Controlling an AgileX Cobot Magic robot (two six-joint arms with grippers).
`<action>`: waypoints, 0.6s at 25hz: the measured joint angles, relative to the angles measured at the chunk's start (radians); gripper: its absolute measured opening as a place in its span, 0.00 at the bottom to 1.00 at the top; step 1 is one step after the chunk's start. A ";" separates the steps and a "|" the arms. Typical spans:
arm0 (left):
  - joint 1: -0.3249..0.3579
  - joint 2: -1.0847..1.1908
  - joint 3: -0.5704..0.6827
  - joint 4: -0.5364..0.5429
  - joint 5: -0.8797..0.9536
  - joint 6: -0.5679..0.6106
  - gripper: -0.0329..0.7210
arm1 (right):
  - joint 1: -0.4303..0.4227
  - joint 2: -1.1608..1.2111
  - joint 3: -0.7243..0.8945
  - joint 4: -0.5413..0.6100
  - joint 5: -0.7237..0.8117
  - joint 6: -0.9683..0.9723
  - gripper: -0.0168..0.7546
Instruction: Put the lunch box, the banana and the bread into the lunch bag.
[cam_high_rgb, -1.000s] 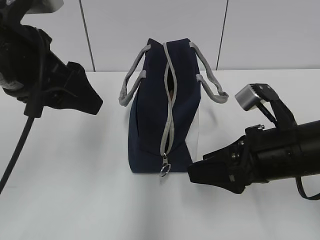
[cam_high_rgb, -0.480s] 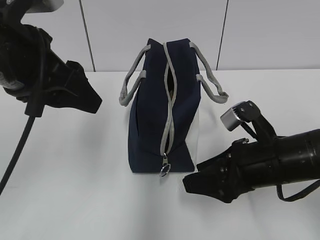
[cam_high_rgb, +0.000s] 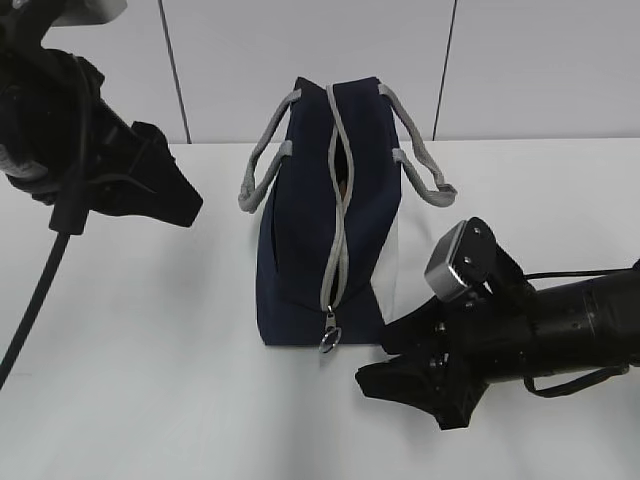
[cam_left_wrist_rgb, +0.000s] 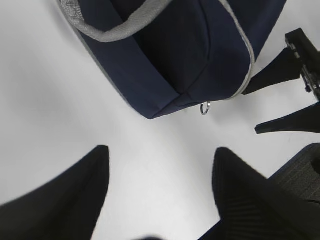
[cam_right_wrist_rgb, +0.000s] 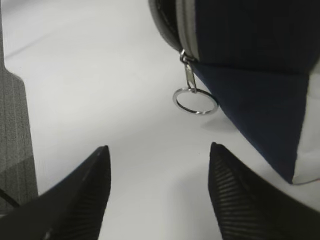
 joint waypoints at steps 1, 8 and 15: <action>0.000 0.000 0.000 0.001 0.000 0.000 0.64 | 0.000 0.008 -0.006 0.002 0.002 -0.013 0.64; 0.000 0.000 0.000 0.008 0.000 0.000 0.63 | 0.000 0.112 -0.045 0.010 0.084 -0.059 0.64; 0.000 0.000 0.000 0.010 0.000 0.000 0.63 | 0.000 0.172 -0.060 0.012 0.115 -0.078 0.64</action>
